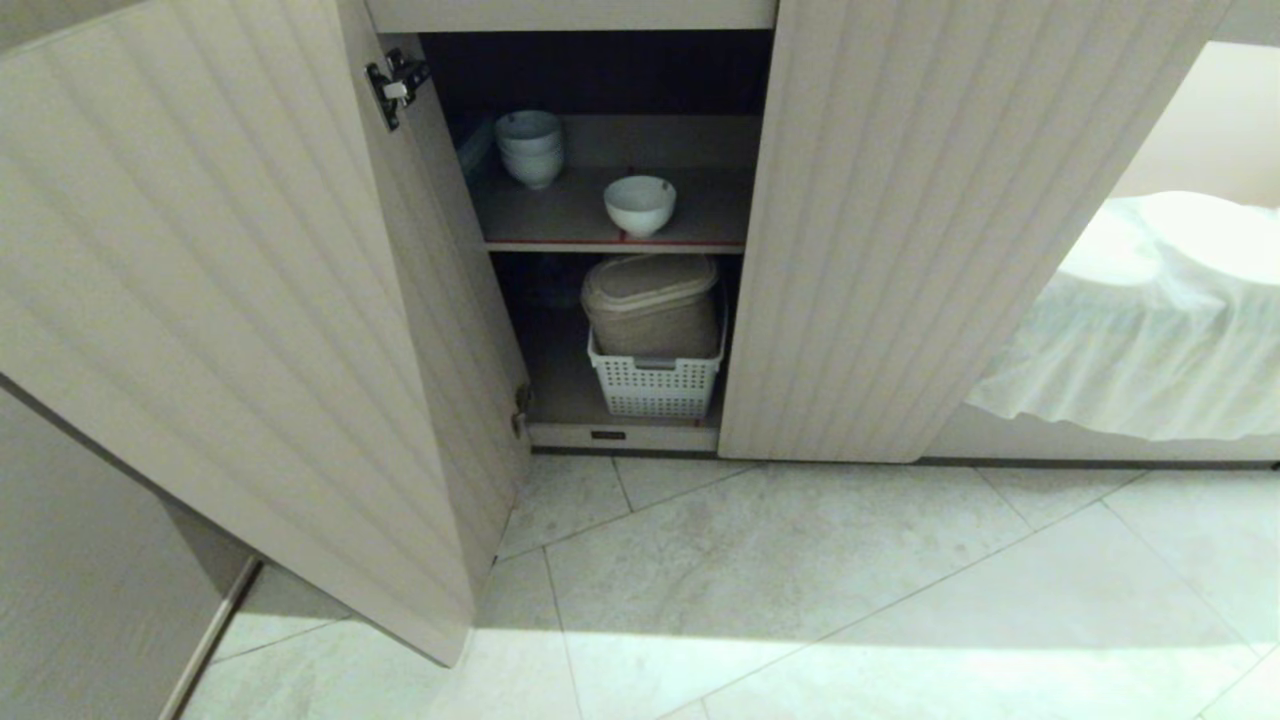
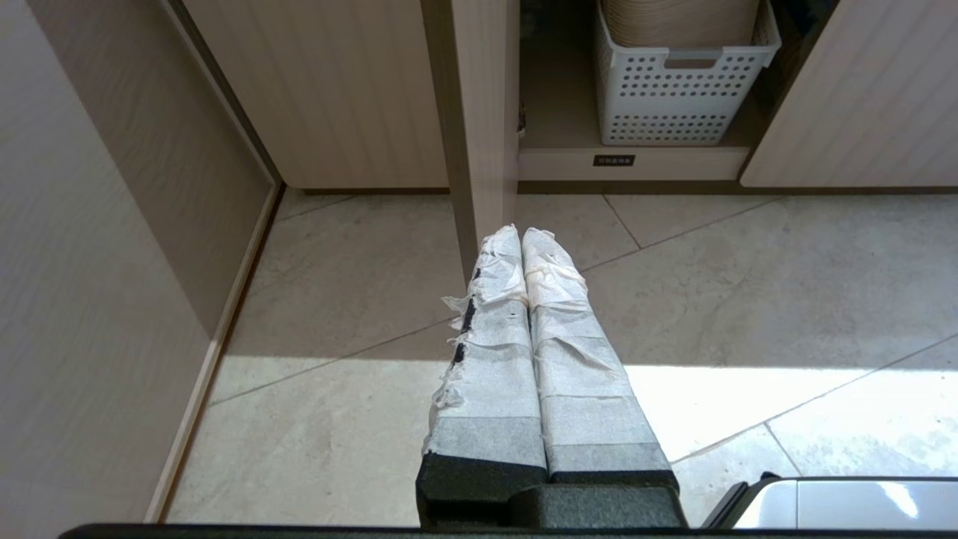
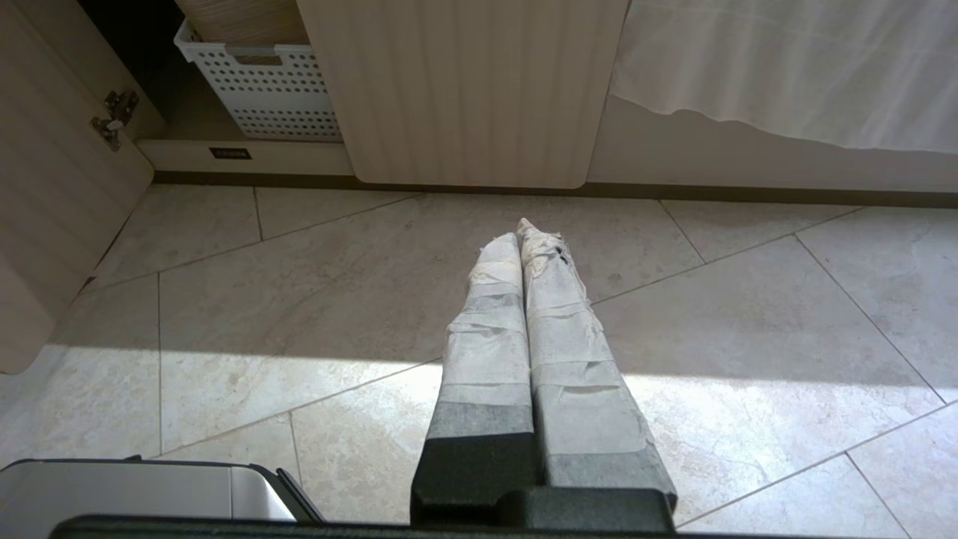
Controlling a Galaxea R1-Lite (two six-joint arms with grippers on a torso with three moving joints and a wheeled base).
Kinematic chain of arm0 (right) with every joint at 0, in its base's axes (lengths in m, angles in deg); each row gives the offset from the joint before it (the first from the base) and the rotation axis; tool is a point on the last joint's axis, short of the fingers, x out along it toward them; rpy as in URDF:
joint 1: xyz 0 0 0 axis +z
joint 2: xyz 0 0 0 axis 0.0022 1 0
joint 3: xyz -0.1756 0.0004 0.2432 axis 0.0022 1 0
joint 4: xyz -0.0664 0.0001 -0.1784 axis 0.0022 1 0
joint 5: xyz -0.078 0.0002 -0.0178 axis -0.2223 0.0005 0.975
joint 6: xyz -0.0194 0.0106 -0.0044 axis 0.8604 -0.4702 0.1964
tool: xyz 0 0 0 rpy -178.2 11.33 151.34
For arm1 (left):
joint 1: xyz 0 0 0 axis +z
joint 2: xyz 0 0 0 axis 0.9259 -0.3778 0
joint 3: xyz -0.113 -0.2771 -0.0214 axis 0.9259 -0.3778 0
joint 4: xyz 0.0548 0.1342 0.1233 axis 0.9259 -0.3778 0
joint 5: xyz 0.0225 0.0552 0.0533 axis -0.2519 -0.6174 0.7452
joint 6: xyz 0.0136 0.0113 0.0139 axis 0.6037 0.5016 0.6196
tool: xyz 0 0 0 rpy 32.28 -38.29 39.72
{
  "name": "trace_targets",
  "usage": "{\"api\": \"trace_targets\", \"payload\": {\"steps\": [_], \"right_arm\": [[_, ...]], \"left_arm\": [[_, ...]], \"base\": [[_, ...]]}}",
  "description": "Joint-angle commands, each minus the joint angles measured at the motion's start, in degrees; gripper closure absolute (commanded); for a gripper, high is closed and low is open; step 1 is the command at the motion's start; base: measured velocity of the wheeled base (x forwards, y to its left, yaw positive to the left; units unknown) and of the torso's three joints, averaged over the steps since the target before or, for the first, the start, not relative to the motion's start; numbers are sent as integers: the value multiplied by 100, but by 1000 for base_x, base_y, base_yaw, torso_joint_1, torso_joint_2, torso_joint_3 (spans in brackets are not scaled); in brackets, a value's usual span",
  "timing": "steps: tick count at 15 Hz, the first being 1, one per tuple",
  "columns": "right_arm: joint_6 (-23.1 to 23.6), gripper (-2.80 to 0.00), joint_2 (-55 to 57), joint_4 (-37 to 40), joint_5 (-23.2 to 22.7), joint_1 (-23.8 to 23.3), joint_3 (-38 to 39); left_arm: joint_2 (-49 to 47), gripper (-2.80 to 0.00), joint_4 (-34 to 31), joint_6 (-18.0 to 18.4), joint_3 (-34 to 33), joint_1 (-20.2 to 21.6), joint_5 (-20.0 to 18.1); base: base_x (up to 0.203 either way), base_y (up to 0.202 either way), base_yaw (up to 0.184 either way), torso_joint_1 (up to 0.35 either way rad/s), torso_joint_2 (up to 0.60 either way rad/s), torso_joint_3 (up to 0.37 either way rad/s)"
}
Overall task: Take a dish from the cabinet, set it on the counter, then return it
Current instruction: Take the bowl from the cabinet
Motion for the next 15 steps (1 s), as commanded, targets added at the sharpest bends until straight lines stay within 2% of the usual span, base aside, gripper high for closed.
{"api": "trace_targets", "payload": {"steps": [1, 15], "right_arm": [[0, 0, -2, -2, 0, -3, 0], [0, 0, -2, -2, 0, 3, 0]], "left_arm": [[0, 0, 2, 0, -1, 2, 2], [0, 0, 2, 0, -1, 2, 2]], "base": [[0, 0, 0, 0, 0, 0], [0, 0, 0, 0, 0, 0]]}}
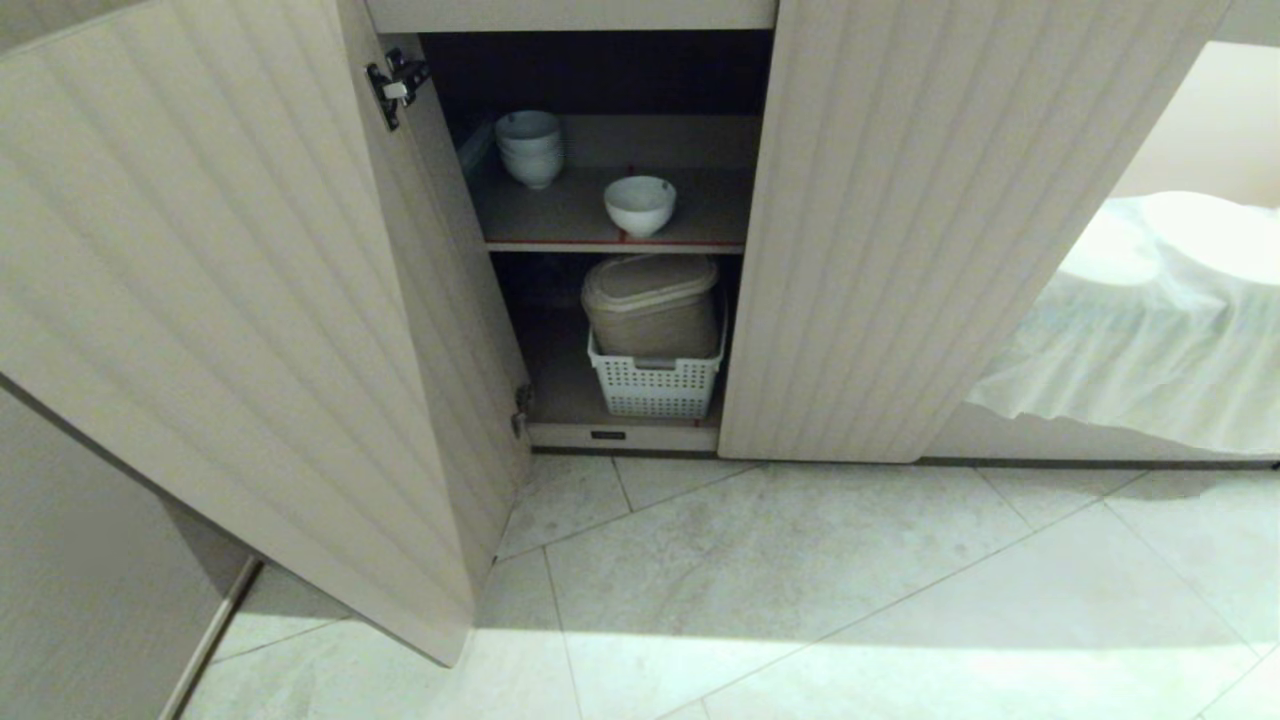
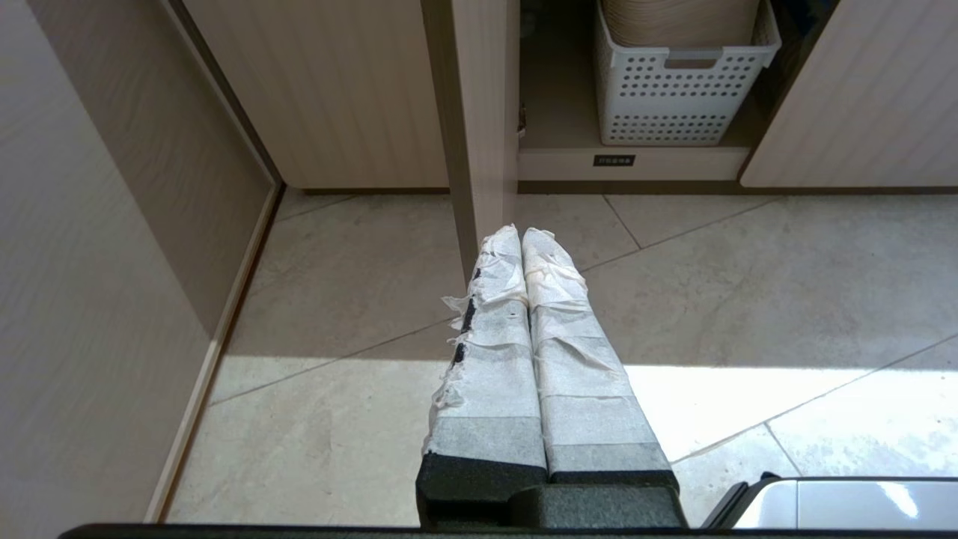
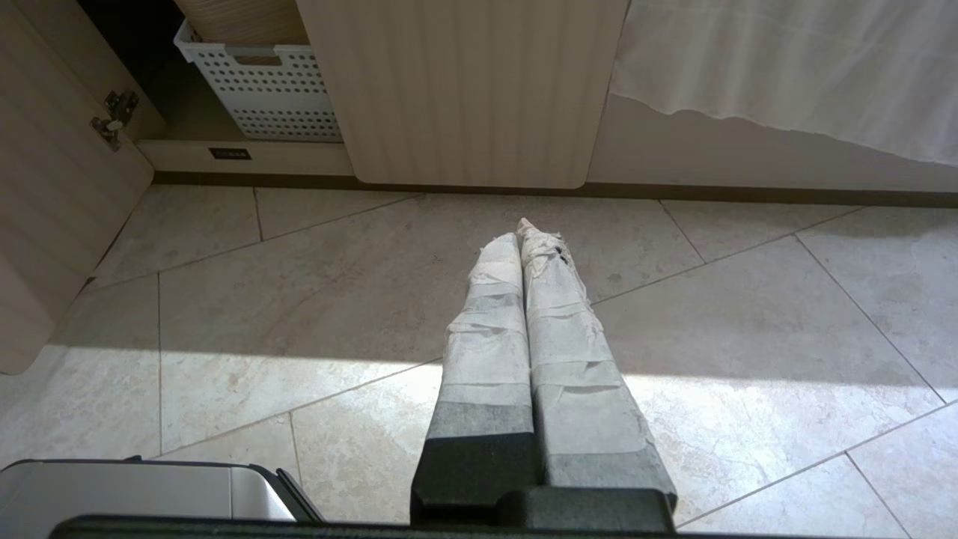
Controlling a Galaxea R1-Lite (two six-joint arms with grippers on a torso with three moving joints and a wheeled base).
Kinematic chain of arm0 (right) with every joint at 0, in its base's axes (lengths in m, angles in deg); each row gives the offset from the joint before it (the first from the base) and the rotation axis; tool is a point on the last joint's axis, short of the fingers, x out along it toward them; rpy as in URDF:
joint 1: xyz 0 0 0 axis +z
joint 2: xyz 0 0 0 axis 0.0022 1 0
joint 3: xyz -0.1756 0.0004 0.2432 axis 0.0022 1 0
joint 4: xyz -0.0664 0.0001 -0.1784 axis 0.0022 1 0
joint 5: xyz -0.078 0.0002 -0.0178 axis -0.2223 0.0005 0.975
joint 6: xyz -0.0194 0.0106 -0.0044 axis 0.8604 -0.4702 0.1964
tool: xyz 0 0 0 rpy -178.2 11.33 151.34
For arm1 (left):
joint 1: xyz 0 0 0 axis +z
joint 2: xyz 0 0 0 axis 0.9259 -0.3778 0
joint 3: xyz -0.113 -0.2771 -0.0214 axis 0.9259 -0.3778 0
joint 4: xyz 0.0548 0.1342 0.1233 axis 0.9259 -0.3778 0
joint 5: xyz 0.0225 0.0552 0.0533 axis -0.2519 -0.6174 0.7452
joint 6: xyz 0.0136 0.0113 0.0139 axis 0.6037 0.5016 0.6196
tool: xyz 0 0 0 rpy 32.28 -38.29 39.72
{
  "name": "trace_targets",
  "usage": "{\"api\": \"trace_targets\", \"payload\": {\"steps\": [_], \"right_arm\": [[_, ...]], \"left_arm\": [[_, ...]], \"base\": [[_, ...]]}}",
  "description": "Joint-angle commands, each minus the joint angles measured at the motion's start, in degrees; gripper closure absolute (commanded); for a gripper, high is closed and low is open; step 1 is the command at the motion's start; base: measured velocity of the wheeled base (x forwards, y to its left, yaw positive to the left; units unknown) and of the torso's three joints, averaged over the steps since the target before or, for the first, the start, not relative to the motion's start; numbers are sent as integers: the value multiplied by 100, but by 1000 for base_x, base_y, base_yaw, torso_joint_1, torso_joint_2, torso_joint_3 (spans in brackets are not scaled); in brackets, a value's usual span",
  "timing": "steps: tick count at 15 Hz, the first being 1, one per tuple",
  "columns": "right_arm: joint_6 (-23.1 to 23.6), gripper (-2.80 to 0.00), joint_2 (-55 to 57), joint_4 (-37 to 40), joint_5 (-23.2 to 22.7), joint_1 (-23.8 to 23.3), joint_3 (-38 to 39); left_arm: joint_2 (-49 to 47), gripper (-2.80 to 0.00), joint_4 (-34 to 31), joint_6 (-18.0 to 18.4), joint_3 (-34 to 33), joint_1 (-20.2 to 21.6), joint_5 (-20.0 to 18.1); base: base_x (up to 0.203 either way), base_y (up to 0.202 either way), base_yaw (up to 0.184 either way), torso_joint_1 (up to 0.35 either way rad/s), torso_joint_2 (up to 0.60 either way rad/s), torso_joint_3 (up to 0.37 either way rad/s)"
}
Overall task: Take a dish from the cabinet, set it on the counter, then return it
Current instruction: Take the bowl from the cabinet
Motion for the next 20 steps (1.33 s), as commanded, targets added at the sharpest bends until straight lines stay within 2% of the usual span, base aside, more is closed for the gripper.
{"api": "trace_targets", "payload": {"steps": [1, 20], "right_arm": [[3, 0, -2, 0, 2, -2, 0], [3, 0, -2, -3, 2, 3, 0]], "left_arm": [[0, 0, 2, 2, -1, 2, 2], [0, 0, 2, 8, -1, 2, -7]], "base": [[0, 0, 0, 0, 0, 0], [0, 0, 0, 0, 0, 0]]}}
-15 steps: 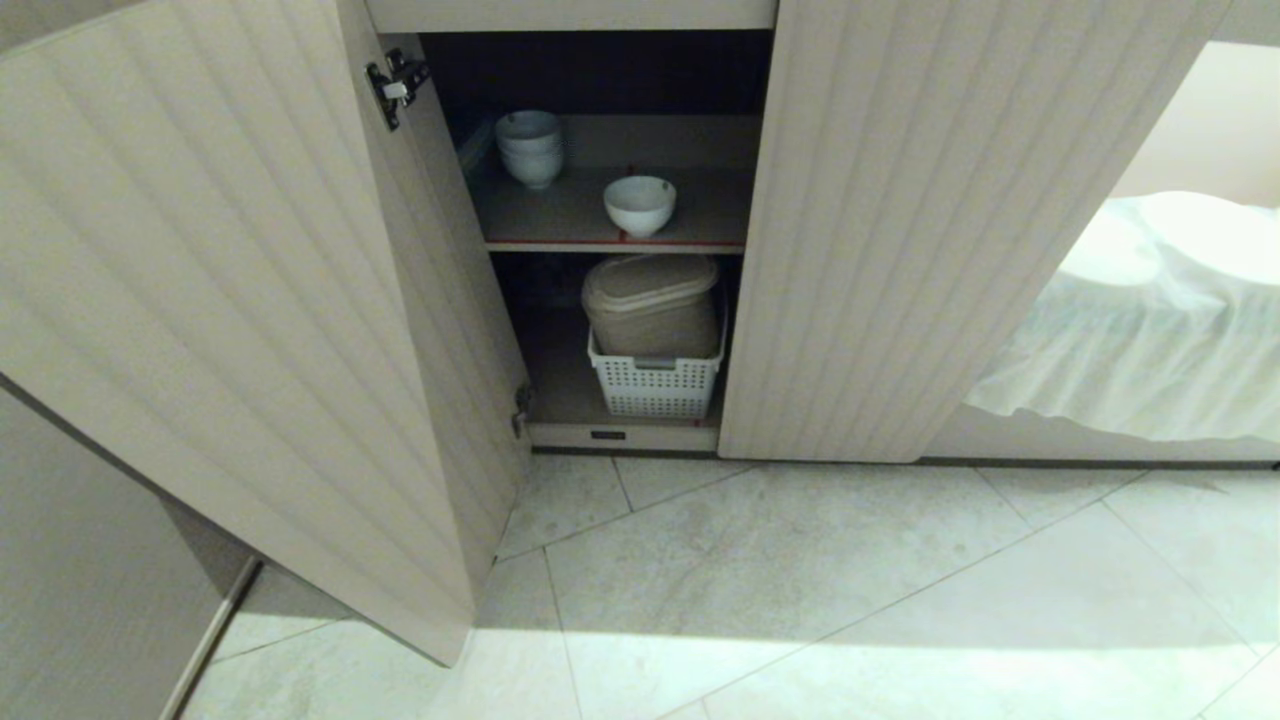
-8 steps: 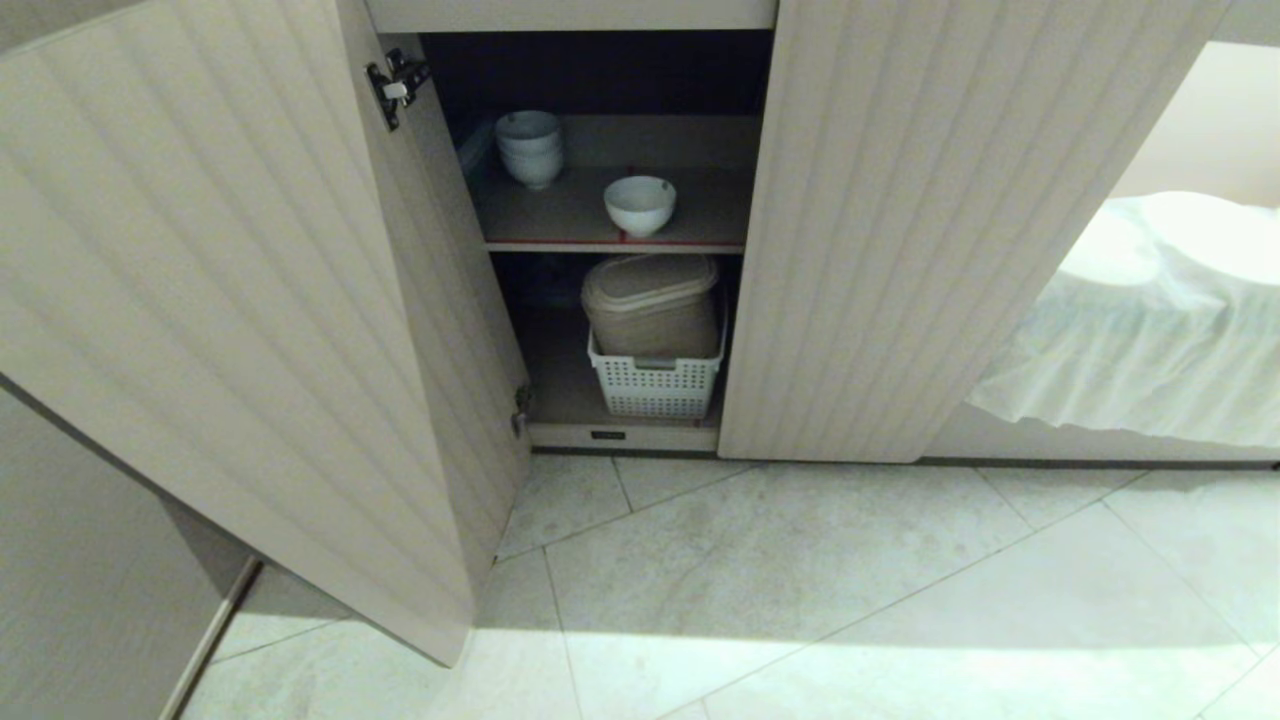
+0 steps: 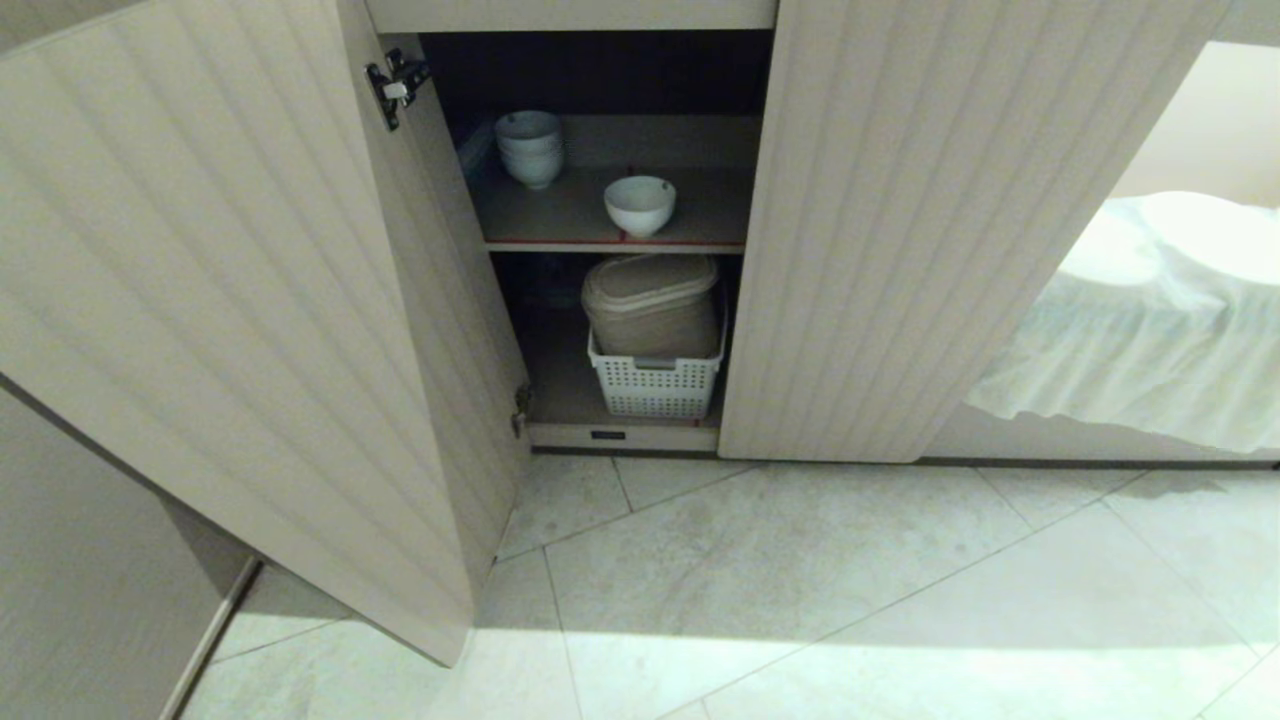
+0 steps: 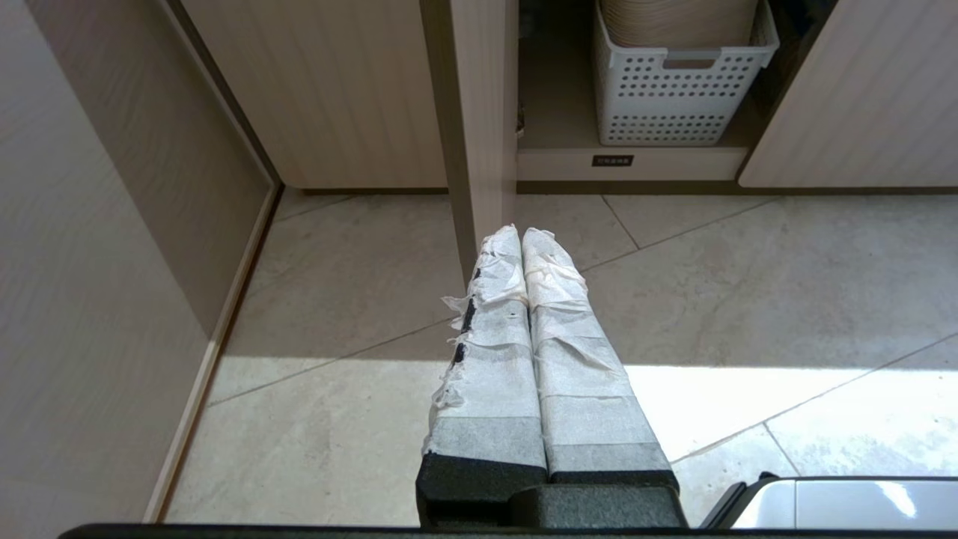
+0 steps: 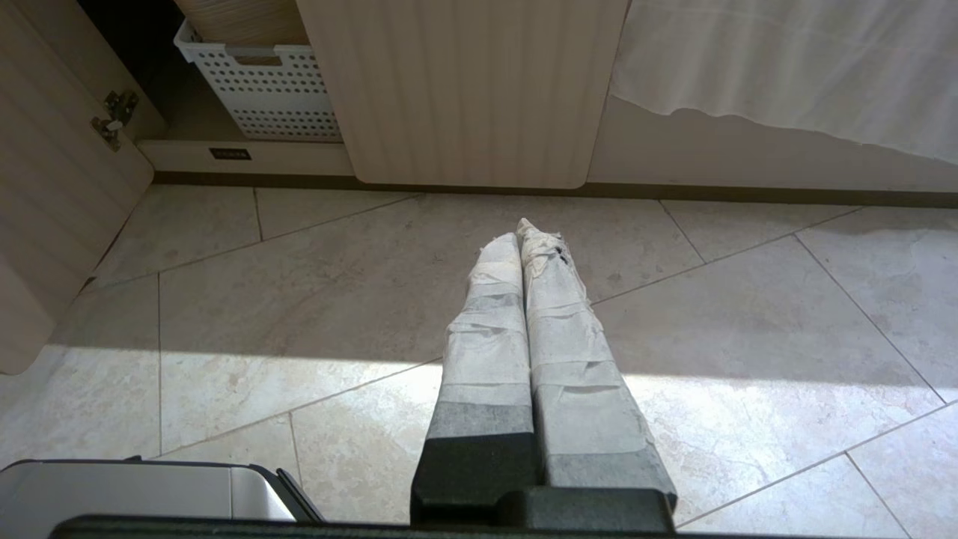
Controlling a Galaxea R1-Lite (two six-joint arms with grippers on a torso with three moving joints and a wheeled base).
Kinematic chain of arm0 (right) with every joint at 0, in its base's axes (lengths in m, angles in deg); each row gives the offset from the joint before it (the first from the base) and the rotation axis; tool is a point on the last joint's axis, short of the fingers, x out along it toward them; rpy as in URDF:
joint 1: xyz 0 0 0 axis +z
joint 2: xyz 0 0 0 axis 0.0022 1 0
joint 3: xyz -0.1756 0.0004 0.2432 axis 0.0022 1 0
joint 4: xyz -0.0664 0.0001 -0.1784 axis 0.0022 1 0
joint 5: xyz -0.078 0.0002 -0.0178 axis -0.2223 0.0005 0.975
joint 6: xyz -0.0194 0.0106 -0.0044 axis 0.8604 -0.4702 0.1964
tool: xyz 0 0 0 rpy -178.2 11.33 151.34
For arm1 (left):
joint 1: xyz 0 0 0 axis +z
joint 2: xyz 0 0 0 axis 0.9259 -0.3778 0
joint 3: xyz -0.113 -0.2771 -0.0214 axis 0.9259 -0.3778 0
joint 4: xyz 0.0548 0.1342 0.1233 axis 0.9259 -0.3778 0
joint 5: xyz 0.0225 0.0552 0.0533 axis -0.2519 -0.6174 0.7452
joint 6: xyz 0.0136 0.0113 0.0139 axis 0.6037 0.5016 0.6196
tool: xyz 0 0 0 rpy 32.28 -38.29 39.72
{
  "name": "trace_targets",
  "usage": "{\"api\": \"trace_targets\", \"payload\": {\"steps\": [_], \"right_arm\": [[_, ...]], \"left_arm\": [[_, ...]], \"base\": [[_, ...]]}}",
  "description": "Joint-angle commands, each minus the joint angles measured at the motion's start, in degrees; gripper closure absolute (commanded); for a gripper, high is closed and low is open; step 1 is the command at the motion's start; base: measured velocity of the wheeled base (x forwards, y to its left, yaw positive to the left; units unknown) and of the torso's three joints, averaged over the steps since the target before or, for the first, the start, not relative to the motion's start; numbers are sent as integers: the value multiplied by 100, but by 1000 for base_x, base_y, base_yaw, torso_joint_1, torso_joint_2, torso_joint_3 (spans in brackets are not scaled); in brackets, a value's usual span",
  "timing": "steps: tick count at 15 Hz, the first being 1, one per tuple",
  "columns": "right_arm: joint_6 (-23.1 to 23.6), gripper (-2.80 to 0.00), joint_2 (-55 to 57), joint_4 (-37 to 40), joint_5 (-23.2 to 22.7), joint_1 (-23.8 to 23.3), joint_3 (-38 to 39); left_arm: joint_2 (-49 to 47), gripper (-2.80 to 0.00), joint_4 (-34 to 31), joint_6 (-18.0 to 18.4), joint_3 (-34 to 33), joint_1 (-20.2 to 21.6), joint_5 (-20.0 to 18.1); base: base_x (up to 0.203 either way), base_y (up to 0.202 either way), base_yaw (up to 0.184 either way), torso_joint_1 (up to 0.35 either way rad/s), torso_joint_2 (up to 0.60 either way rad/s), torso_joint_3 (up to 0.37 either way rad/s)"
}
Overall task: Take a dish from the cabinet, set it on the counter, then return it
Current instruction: Take the bowl from the cabinet
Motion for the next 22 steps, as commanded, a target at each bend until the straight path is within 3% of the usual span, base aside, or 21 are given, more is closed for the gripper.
{"api": "trace_targets", "payload": {"steps": [1, 22], "right_arm": [[0, 0, -2, 0, 2, 6, 0], [0, 0, -2, 0, 2, 6, 0]], "left_arm": [[0, 0, 2, 11, -1, 2, 4], [0, 0, -6, 84, -1, 2, 5]], "base": [[0, 0, 0, 0, 0, 0], [0, 0, 0, 0, 0, 0]]}}
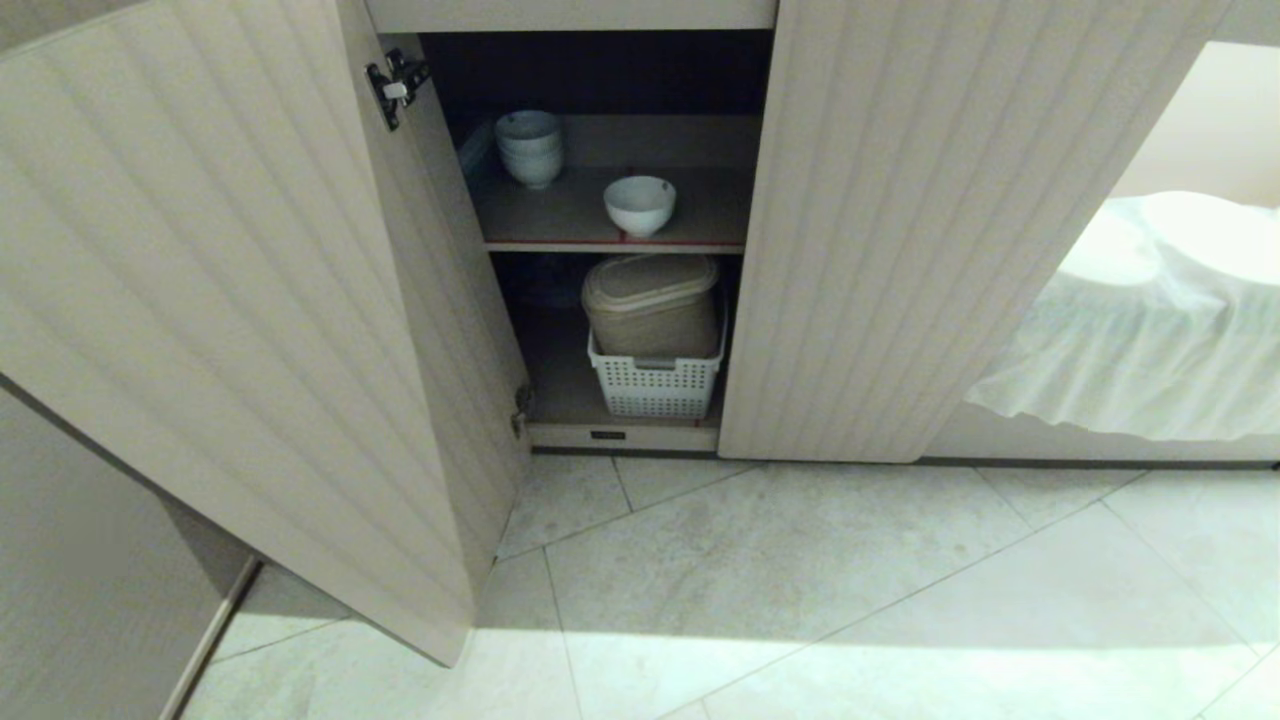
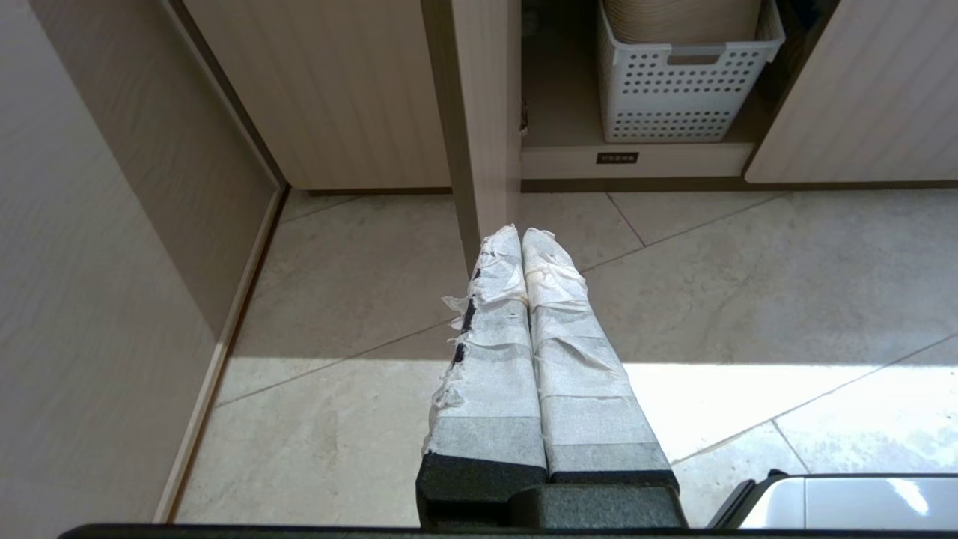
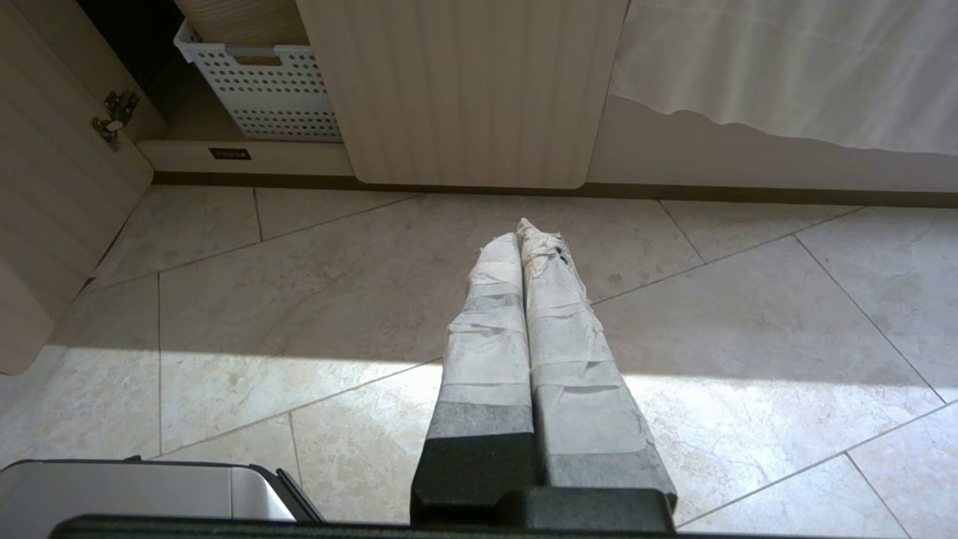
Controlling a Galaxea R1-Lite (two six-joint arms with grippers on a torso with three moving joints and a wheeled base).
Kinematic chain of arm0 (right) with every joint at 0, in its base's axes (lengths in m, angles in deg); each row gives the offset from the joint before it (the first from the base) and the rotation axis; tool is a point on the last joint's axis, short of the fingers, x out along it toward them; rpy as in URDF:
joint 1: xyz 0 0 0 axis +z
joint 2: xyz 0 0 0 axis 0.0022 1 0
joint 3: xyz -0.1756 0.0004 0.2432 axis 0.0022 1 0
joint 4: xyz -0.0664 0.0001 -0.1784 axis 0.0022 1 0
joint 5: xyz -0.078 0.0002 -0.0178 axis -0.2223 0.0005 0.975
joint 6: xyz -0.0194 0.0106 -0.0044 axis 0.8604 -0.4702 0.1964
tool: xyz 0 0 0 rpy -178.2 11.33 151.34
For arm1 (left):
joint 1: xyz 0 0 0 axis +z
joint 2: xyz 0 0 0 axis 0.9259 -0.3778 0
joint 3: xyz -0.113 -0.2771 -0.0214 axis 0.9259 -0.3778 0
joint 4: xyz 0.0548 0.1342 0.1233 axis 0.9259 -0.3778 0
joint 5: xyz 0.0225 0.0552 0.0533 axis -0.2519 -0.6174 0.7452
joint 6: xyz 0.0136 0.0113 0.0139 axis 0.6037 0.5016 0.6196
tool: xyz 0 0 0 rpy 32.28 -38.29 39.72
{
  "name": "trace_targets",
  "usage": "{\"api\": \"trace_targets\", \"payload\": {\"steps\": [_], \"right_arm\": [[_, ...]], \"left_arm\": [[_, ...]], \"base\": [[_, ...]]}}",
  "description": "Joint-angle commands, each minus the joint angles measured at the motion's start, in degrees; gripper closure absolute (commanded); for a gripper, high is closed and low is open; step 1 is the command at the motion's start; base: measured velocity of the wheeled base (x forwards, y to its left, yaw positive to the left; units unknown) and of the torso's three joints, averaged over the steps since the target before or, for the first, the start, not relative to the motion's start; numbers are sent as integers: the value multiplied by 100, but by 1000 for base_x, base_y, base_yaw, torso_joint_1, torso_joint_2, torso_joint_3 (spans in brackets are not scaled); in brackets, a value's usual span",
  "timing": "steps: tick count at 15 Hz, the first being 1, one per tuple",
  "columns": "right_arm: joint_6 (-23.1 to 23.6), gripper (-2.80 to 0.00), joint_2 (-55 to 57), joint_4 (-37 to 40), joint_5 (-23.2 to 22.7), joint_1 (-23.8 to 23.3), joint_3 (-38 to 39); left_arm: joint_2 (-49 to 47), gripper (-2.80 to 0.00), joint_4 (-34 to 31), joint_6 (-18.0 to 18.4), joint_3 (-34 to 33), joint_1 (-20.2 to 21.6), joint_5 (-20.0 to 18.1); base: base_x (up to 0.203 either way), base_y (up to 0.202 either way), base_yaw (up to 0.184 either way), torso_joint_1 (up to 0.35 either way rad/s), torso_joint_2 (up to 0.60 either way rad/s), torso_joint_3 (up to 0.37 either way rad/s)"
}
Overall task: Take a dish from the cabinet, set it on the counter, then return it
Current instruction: Take the bowl from the cabinet
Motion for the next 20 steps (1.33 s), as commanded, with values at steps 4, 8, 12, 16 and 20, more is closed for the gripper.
{"api": "trace_targets", "payload": {"steps": [4, 8, 12, 16, 20], "right_arm": [[0, 0, -2, 0, 2, 6, 0], [0, 0, -2, 0, 2, 0, 0], [0, 0, -2, 0, 2, -2, 0], [0, 0, -2, 0, 2, 4, 0], [0, 0, -2, 0, 2, 1, 0]], "left_arm": [[0, 0, 4, 16, -1, 2, 2], [0, 0, 4, -10, -1, 2, 19], [0, 0, 4, -1, -1, 2, 19], [0, 0, 4, -10, -1, 2, 19], [0, 0, 4, -19, -1, 2, 19]], "base": [[0, 0, 0, 0, 0, 0], [0, 0, 0, 0, 0, 0], [0, 0, 0, 0, 0, 0], [0, -62, 2, 2, 1, 2], [0, -196, 0, 0, 5, 2]]}}
